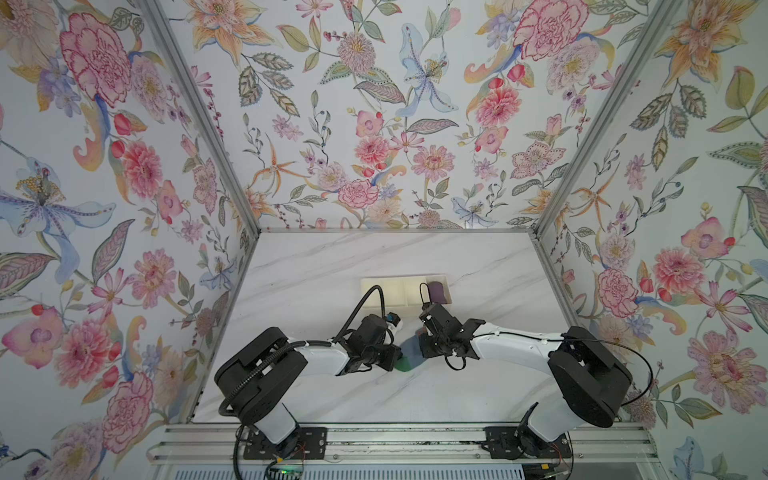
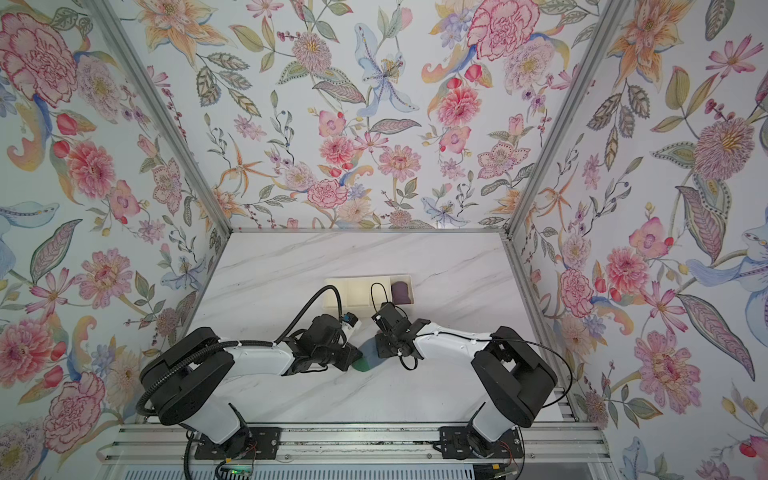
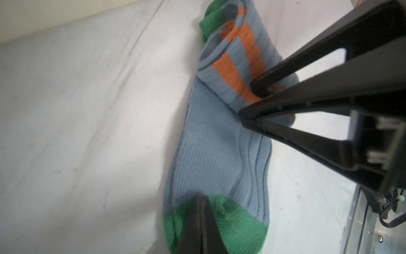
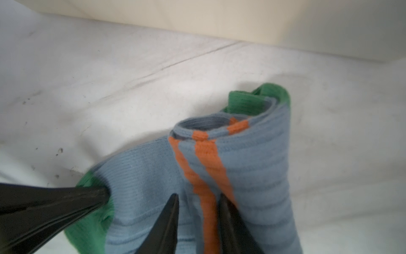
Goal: Roll the socks
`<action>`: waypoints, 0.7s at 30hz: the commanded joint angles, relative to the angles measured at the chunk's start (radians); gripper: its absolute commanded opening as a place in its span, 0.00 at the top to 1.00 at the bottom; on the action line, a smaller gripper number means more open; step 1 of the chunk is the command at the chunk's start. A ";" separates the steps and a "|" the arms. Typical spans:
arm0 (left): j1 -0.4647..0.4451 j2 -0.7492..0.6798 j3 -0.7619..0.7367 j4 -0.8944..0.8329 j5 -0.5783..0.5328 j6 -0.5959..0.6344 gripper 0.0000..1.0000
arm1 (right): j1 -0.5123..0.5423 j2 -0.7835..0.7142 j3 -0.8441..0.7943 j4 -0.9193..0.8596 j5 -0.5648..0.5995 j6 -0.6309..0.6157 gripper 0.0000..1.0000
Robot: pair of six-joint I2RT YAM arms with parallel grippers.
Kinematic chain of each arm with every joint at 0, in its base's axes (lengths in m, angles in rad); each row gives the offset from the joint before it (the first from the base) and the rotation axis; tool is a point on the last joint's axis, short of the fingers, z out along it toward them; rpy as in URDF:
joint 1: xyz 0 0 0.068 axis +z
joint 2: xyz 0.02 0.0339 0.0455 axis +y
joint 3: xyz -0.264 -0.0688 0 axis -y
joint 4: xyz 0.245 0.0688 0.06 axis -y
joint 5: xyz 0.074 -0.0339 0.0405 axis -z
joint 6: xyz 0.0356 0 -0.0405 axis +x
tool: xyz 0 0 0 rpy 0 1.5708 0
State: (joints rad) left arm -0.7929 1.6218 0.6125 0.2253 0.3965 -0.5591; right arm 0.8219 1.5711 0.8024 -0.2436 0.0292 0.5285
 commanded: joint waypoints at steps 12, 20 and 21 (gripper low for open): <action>0.034 -0.052 0.070 -0.203 -0.031 0.066 1.00 | -0.034 -0.183 -0.092 0.033 -0.181 -0.011 0.51; 0.040 -0.093 0.108 -0.219 -0.039 0.077 1.00 | -0.066 -0.287 -0.117 0.036 -0.199 -0.012 0.50; 0.040 -0.099 0.117 -0.219 -0.036 0.079 1.00 | -0.078 -0.301 -0.127 0.034 -0.193 -0.006 0.52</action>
State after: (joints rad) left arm -0.7647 1.5604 0.6868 0.0273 0.3798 -0.5041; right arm 0.7670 1.3071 0.7017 -0.2115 -0.1585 0.5285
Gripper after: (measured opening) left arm 0.047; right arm 0.491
